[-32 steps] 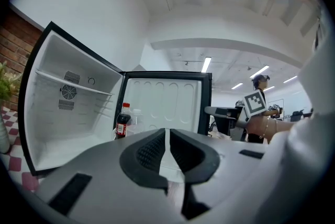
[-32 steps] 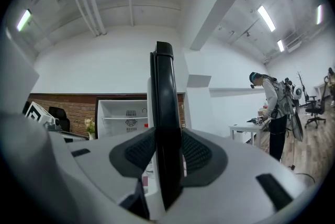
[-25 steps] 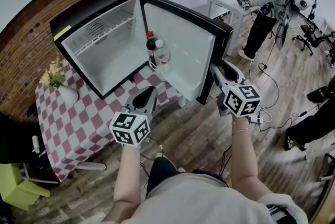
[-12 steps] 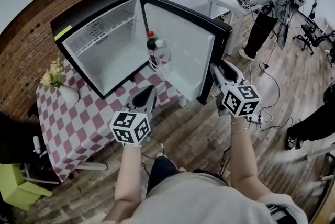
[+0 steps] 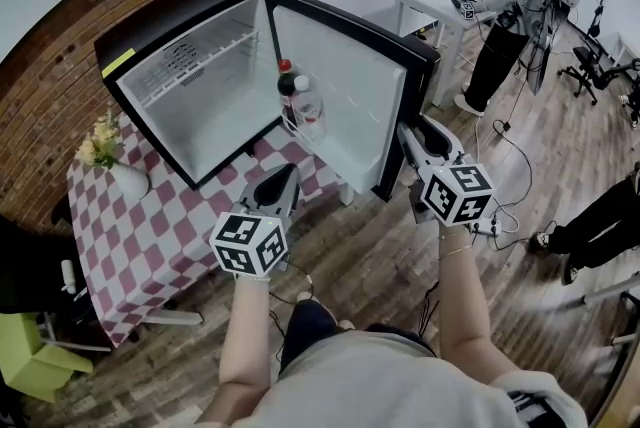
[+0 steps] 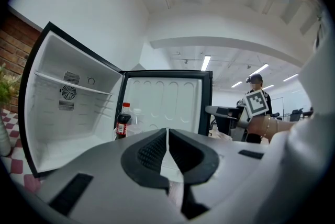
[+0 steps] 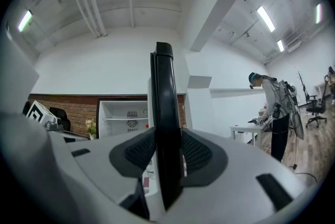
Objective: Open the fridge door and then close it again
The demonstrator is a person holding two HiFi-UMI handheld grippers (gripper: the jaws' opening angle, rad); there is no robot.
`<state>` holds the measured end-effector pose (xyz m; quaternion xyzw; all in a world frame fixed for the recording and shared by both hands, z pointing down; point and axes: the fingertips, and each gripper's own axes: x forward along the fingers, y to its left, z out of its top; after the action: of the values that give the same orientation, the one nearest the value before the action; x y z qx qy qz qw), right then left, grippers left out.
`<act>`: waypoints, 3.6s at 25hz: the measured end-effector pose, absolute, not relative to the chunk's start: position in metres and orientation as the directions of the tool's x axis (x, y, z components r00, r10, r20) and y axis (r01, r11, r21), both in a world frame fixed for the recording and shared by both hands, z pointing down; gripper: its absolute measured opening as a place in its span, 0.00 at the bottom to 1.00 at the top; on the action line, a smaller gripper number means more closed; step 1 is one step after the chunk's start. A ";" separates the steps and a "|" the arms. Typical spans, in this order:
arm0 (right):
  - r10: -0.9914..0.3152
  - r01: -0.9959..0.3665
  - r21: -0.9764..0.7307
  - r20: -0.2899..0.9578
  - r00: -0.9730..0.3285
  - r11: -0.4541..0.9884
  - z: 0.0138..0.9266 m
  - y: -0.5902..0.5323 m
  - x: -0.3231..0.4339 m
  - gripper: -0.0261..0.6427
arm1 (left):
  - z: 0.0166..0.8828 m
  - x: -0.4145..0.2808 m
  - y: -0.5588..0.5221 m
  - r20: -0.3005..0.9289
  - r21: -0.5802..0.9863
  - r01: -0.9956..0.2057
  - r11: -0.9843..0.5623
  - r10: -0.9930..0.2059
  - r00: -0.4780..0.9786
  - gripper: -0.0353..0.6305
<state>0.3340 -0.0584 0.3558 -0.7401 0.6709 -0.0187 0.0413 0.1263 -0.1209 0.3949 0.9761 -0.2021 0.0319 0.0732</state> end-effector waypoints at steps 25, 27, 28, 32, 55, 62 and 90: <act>-0.999 -0.999 0.007 0.017 -0.039 0.039 0.358 -0.056 0.260 0.26 | 0.411 0.075 -0.093 0.148 0.175 -0.479 -0.860 -0.458 0.877 0.08; -0.998 -0.998 0.013 0.020 -0.060 0.060 0.357 -0.057 0.249 0.26 | 0.412 0.068 -0.092 0.149 0.182 -0.489 -0.853 -0.467 0.871 0.08; -0.997 -0.997 0.017 0.021 -0.069 0.069 0.357 -0.058 0.244 0.26 | 0.412 0.064 -0.090 0.150 0.187 -0.493 -0.850 -0.472 0.869 0.08; -0.994 -0.994 0.024 0.016 -0.106 0.107 0.358 -0.059 0.225 0.26 | 0.418 0.052 -0.085 0.153 0.198 -0.510 -0.837 -0.487 0.860 0.08; -0.904 -0.900 0.084 0.036 -0.425 0.427 0.361 -0.099 0.097 0.20 | 0.419 -0.028 -0.100 0.159 0.221 -0.673 -0.706 -0.655 0.739 0.08; -0.868 -0.864 0.081 0.037 -0.496 0.497 0.360 -0.130 0.053 0.19 | 0.404 -0.059 -0.126 0.144 0.200 -0.702 -0.684 -0.688 0.711 0.08; -0.865 -0.861 0.088 0.049 -0.499 0.502 0.361 -0.292 -0.067 0.04 | 0.400 -0.157 -0.283 0.117 0.202 -0.702 -0.683 -0.695 0.709 0.08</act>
<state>-0.0668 -0.2919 0.3612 -0.4984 0.8655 0.0260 -0.0432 -0.1571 -0.2835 0.3998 0.9171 -0.3810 0.0155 0.1167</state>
